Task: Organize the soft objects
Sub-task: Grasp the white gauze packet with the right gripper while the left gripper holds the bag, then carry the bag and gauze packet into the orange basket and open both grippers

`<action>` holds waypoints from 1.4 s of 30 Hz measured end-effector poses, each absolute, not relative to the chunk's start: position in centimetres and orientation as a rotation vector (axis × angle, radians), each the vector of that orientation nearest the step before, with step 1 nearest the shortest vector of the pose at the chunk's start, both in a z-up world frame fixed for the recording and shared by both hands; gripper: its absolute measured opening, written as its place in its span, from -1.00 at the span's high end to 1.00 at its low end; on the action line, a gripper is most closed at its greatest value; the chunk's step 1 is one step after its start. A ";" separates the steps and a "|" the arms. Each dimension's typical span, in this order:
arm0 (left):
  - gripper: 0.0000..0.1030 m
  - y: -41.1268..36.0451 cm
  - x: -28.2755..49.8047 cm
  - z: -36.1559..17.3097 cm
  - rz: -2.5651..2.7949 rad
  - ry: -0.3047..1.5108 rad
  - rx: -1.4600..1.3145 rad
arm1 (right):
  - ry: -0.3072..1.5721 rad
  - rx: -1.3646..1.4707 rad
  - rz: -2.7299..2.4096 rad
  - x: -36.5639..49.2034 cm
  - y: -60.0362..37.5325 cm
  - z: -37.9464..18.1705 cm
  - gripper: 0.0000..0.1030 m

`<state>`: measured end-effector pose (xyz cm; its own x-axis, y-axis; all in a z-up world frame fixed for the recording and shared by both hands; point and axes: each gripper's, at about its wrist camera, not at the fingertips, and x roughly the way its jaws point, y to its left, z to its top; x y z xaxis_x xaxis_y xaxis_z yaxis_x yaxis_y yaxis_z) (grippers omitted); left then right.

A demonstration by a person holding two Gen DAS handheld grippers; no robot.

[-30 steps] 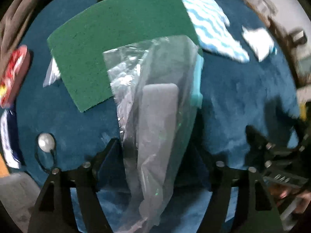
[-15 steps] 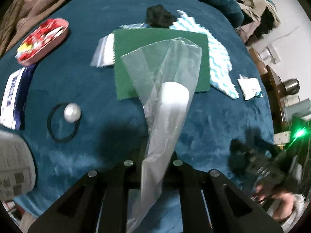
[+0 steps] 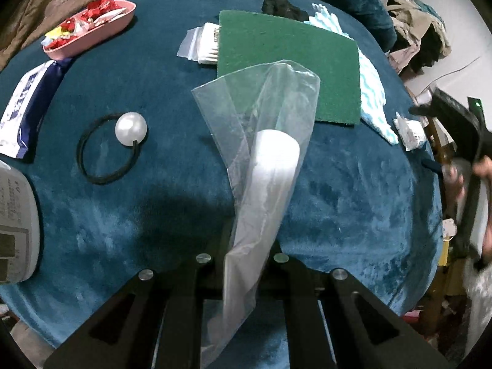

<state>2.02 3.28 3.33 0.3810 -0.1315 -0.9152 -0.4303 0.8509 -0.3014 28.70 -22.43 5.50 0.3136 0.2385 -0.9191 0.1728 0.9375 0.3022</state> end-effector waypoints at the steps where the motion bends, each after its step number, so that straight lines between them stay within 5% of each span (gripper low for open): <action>1: 0.86 3.6 1.8 3.4 0.201 1.178 -0.560 | 1.263 0.401 0.030 29.2 -22.2 5.3 -0.96; 8: 0.86 3.8 1.5 3.2 0.190 1.171 -0.590 | 1.326 0.316 -0.039 28.9 -22.2 5.2 -0.05; 10: 0.86 4.1 1.2 3.3 0.187 1.167 -0.598 | 1.314 0.256 0.049 27.8 -21.9 6.1 0.05; 23: 0.86 4.6 0.3 4.1 0.195 1.145 -0.593 | 1.339 -0.171 0.652 11.4 -13.0 8.1 0.06; 42: 0.86 4.9 -5.6 13.0 0.248 0.936 -0.559 | 1.178 -0.185 0.740 9.5 -11.9 15.0 0.06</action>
